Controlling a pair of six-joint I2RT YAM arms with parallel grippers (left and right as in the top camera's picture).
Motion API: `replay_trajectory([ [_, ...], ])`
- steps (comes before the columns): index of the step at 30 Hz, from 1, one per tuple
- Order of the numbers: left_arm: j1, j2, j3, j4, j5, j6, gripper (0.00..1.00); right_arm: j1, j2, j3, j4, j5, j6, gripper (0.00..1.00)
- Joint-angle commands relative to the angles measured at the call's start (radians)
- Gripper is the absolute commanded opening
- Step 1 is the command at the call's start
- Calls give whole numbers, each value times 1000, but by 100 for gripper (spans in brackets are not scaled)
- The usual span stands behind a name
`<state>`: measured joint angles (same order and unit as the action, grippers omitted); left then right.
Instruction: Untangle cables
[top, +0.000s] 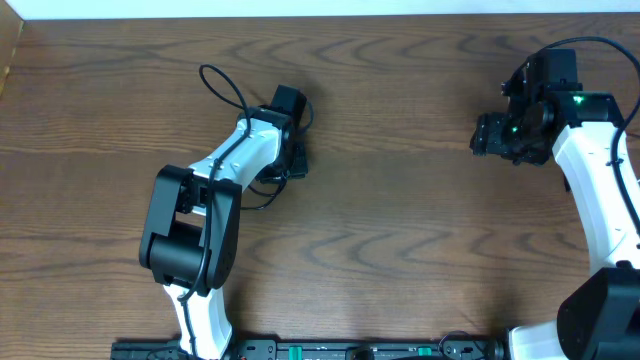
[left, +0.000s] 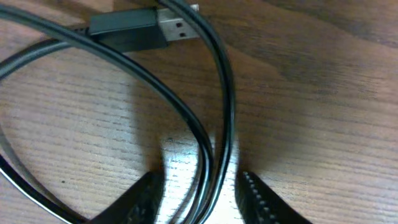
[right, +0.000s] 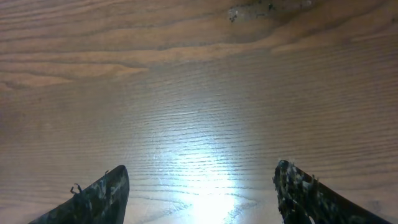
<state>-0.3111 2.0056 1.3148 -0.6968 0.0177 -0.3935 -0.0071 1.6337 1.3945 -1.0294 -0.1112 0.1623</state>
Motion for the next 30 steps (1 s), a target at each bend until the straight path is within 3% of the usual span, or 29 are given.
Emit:
replay_trajectory([
  [1,3,26,-17,-3,-18,8,34,0,8,8,-4,9,-18,71],
  [6,3,24,-16,-4,-18,8,8,0,8,8,-4,9,-18,71],
  [16,2,-75,59,-56,9,23,7,-1,8,8,-3,16,-18,71],
  [19,2,-141,83,-48,156,24,8,0,8,8,-2,16,-18,71],
  [26,1,-269,85,136,725,23,8,-1,8,8,1,16,-18,71],
  [30,-2,-284,85,157,804,23,8,-1,9,8,0,29,-18,71],
])
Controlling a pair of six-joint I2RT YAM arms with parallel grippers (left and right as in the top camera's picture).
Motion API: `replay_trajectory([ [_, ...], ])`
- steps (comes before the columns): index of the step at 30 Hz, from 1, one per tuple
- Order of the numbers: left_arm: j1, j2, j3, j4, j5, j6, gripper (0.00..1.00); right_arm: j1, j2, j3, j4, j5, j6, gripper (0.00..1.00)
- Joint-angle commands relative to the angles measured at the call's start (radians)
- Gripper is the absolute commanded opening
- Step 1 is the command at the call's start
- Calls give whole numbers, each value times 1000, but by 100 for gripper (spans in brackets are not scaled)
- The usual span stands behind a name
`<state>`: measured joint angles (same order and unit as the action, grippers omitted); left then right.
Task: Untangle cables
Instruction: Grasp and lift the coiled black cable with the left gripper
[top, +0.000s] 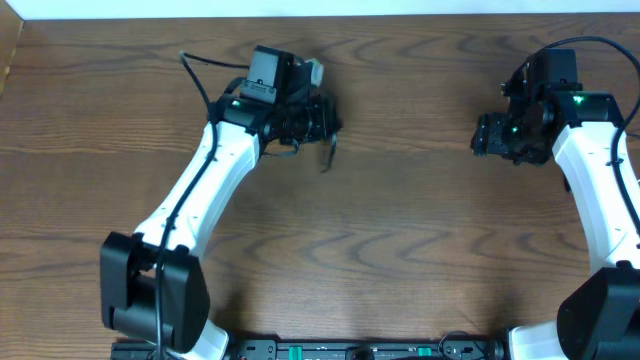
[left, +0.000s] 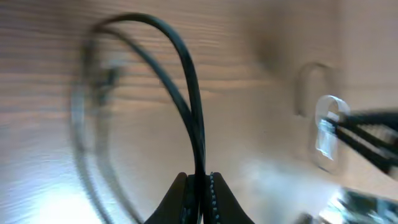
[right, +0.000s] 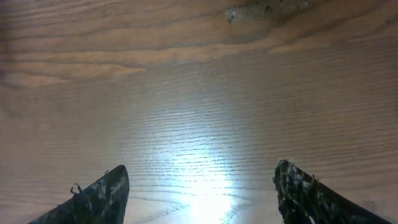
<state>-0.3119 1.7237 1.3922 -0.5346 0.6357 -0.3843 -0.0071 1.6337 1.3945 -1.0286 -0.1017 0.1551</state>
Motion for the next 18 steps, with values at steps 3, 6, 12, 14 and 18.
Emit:
replay_trajectory([
  [3,-2,-2,7,-18,194,14,8,-1,8,8,0,21,-11,72],
  [6,-2,-2,6,-26,186,15,8,0,9,8,2,19,-11,72],
  [12,-4,-1,5,-48,183,14,8,3,8,8,3,-40,-11,75],
  [14,-11,-1,5,-51,183,14,8,3,8,8,5,-105,-27,75],
  [18,-35,-1,5,-39,184,13,8,9,9,8,8,-282,-117,75],
])
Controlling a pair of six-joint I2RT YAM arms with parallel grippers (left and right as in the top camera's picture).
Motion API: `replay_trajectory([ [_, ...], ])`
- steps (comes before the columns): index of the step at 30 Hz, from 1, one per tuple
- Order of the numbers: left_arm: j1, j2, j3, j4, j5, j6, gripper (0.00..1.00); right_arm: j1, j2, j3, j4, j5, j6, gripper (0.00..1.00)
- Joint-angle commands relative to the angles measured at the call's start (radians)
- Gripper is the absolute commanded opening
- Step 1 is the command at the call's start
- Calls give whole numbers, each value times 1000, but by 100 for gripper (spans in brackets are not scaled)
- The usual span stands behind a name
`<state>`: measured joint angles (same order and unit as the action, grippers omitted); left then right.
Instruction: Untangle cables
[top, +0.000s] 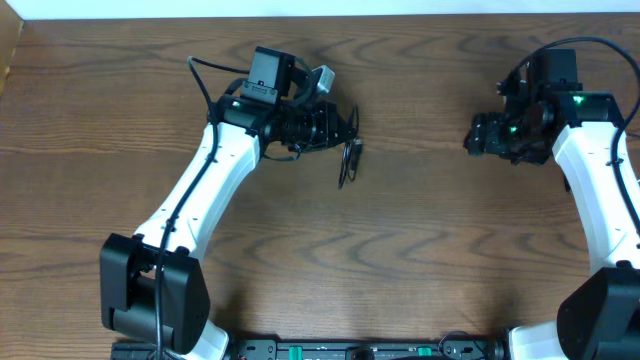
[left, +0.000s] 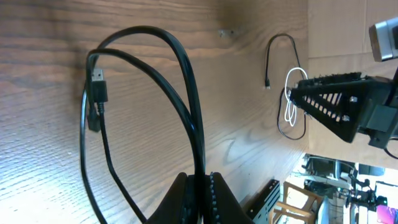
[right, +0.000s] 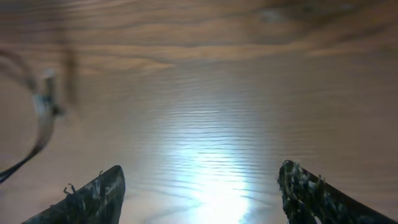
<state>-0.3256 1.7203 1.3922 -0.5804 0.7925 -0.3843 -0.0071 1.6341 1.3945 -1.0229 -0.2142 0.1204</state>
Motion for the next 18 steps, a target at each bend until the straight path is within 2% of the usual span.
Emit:
replay_trajectory([
  [1,-29,2,5,15,27,12,8,13,8,8,2,-207,-104,76],
  [5,-53,2,5,47,31,-3,8,39,8,8,-5,-384,-229,77],
  [9,-57,2,5,101,62,-88,8,77,8,7,-43,-546,-412,77],
  [16,-51,2,5,279,258,-290,8,166,8,3,-68,-593,-640,75],
  [18,-51,2,5,296,268,-335,8,183,8,3,-68,-624,-692,71],
])
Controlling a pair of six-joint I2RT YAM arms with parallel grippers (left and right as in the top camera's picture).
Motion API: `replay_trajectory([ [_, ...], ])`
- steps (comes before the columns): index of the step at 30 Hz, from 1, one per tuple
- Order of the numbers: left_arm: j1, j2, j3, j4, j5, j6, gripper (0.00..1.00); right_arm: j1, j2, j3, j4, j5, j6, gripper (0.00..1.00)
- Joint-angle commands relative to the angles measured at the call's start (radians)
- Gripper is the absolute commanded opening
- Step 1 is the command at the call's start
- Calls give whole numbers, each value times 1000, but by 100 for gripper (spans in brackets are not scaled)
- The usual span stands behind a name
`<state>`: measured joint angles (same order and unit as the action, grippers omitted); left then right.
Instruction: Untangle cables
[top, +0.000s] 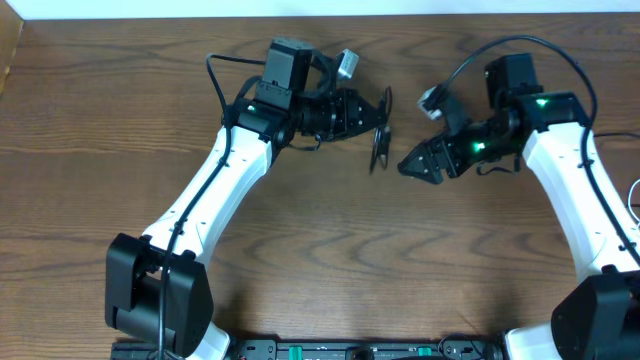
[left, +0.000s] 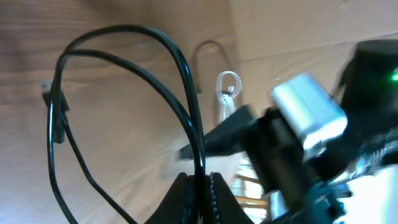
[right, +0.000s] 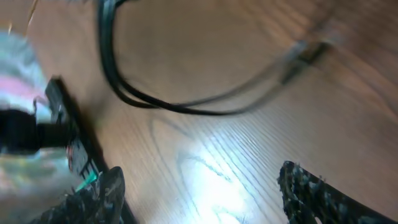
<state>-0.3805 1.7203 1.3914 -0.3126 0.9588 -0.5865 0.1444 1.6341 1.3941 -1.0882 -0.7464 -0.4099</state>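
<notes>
A black looped cable (top: 380, 140) hangs above the table near the top middle, pinched at its strands by my left gripper (top: 383, 108), which is shut on it. In the left wrist view the cable (left: 186, 93) runs up from the closed fingers (left: 198, 186) into loops, a plug at the left. My right gripper (top: 408, 166) stands open just right of the hanging loops, nothing between its fingers. The right wrist view shows the cable (right: 161, 102) blurred ahead of the open fingers (right: 93, 196).
The wooden table (top: 320, 260) carries both arms. A white cable loop (left: 227, 93) and another dark cable show far off in the left wrist view. The right arm's own cable (top: 520, 45) arcs over its wrist.
My left gripper has carried the cable further right and slightly up. My right arm has swung left from the table's right side, and its open gripper now sits beside the hanging loops.
My left gripper stood open over the cable lying at centre left. Then it was shut on the strands and held them up near the top. It carried them rightward at each moment after, while my right gripper stayed open at the right until now, beside the cable.
</notes>
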Motion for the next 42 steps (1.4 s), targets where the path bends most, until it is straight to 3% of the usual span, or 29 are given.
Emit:
replay_trajectory([
  [1,4,2,5,35,108,-150,8,40,8,3,-1,-107,-193,66],
  [12,4,2,5,91,215,-301,8,67,8,3,60,-129,-243,61],
  [14,4,2,6,106,222,-324,8,67,8,3,60,-129,-243,49],
  [16,4,2,6,116,227,-336,8,67,8,3,60,-129,-242,27],
  [20,4,2,5,116,236,-344,8,67,8,3,60,-129,-242,24],
  [24,4,2,5,116,229,-340,8,67,8,3,59,-128,-242,1],
  [28,4,2,5,111,226,-240,8,66,8,3,60,-48,-214,1],
  [33,4,2,5,-26,171,-49,9,65,8,3,89,426,108,1],
  [35,4,2,5,-108,104,-4,8,62,8,3,90,529,166,1],
  [42,4,2,5,-383,-174,111,8,39,8,3,104,561,230,1],
])
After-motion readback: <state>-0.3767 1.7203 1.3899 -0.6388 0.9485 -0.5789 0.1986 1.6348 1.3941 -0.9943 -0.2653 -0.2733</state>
